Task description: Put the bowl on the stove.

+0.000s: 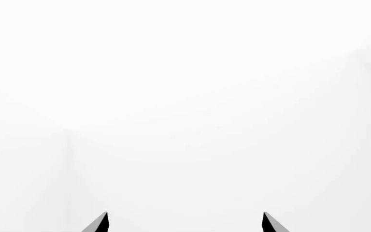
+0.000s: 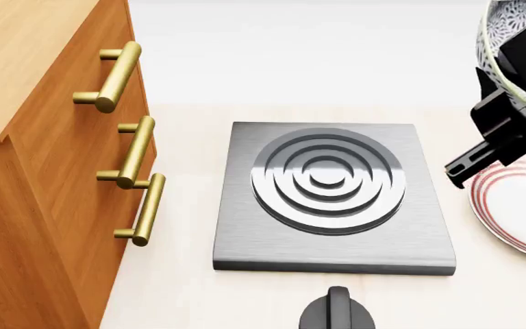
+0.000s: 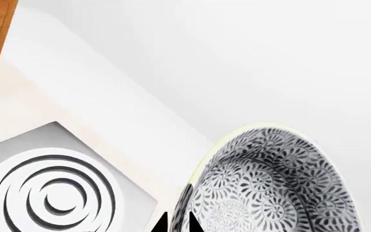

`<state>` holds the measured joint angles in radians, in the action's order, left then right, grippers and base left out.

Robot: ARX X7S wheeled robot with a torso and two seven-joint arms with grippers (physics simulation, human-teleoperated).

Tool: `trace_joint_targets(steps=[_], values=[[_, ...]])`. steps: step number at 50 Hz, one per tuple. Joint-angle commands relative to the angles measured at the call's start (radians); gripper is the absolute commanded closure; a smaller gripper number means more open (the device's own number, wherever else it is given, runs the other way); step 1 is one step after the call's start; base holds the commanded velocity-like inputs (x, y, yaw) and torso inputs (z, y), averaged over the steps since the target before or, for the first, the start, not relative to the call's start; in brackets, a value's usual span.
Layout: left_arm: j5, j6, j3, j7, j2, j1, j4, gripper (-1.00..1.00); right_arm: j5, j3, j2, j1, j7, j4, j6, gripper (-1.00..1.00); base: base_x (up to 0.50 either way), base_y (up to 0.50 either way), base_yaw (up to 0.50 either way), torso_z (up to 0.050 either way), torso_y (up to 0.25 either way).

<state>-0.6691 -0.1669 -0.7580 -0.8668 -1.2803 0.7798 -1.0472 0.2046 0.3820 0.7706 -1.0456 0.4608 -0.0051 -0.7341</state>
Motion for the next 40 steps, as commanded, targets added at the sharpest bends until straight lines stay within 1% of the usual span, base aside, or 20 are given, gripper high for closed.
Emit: trace_joint_targets(steps=[1,12,18,24,40], values=[[0.024,-0.029,-0.019,0.017,0.024,0.002,0.0,-1.0,-0.047,0.019,-0.073,-0.059,0.034,0.043,0.035,1.0,0.0,0.0,0.0,0.0,0.0],[0.026,-0.033,-0.009,0.008,0.016,0.001,0.0,-1.0,-0.046,0.058,-0.141,-0.13,0.065,0.099,0.049,1.0,0.0,0.0,0.0,0.0,0.001],[0.026,-0.033,-0.009,0.003,0.009,0.001,0.0,-1.0,-0.045,0.077,-0.158,-0.146,0.08,0.1,0.057,1.0,0.0,0.0,0.0,0.0,0.0],[0.021,-0.031,-0.018,0.012,0.018,0.001,0.0,-1.0,-0.038,0.091,-0.191,-0.155,0.09,0.116,0.069,1.0,0.0,0.0,0.0,0.0,0.002],[0.018,-0.031,-0.025,0.019,0.028,0.002,0.0,-1.0,-0.032,0.106,-0.202,-0.154,0.1,0.101,0.069,1.0,0.0,0.0,0.0,0.0,0.0]])
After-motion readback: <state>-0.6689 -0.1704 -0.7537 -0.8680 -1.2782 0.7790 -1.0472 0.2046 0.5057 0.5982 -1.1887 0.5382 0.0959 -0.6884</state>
